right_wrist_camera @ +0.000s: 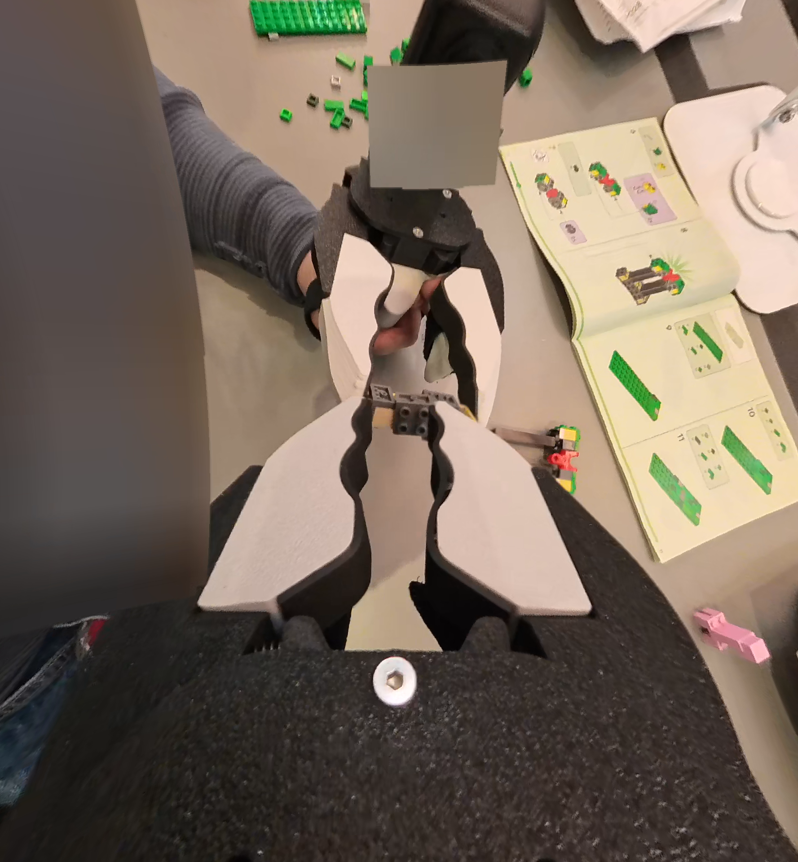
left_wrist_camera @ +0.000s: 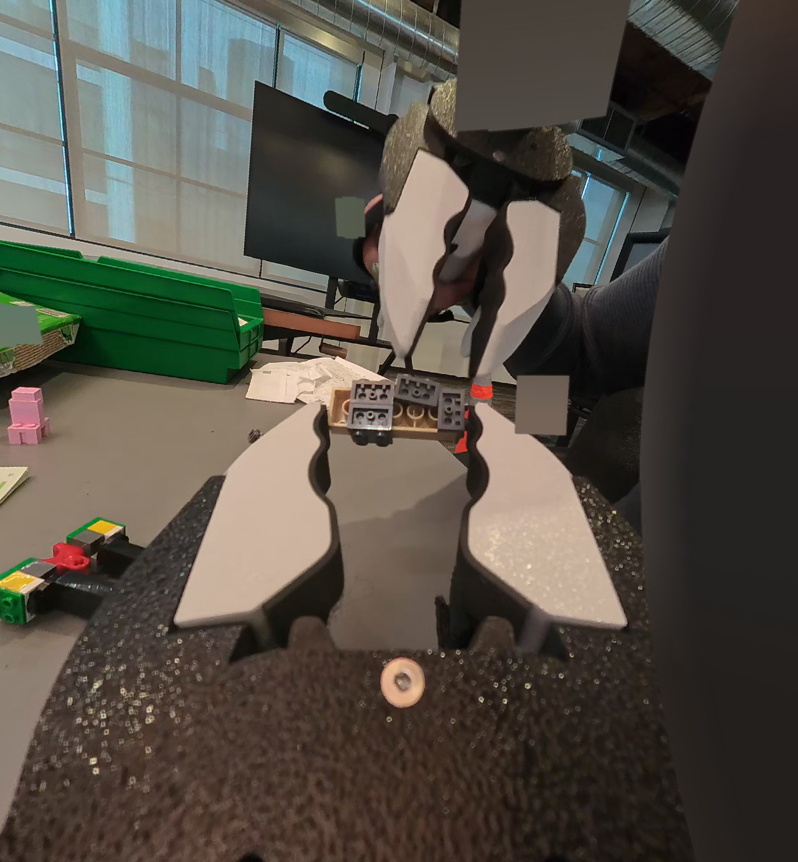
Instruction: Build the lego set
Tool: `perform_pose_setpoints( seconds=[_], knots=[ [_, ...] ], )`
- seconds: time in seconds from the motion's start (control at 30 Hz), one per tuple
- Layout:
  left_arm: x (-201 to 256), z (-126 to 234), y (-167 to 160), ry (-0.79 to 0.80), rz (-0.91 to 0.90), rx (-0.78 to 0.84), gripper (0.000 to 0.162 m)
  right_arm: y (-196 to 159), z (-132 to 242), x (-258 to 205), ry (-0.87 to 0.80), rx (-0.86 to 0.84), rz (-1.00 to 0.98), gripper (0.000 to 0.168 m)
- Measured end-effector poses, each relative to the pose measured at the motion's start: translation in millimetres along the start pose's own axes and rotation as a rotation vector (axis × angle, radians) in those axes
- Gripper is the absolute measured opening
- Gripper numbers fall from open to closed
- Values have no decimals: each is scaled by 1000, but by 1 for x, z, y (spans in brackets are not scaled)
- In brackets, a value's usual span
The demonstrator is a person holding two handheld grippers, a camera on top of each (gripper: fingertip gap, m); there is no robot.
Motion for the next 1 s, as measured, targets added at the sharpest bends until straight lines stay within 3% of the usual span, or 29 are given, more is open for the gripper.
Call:
perform_pose_setpoints(
  seconds=[0.73,1.0],
  knots=[
    [1,-1,-1,-13,5,-7,56,-1,-8,-3,23,-1,26,28],
    [0,0,0,-66,68,11,56,-5,1,-5,-40,40,134,29]
  ],
)
Point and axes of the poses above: each gripper's, where its closed fingertips meet, z back along the fingers, y out of its top, x = y × z across the jaws, the point moved 7 cm from there along z, back along the fingers, and after that the axes turned 6 degrees about z, right-handed, at the moved point
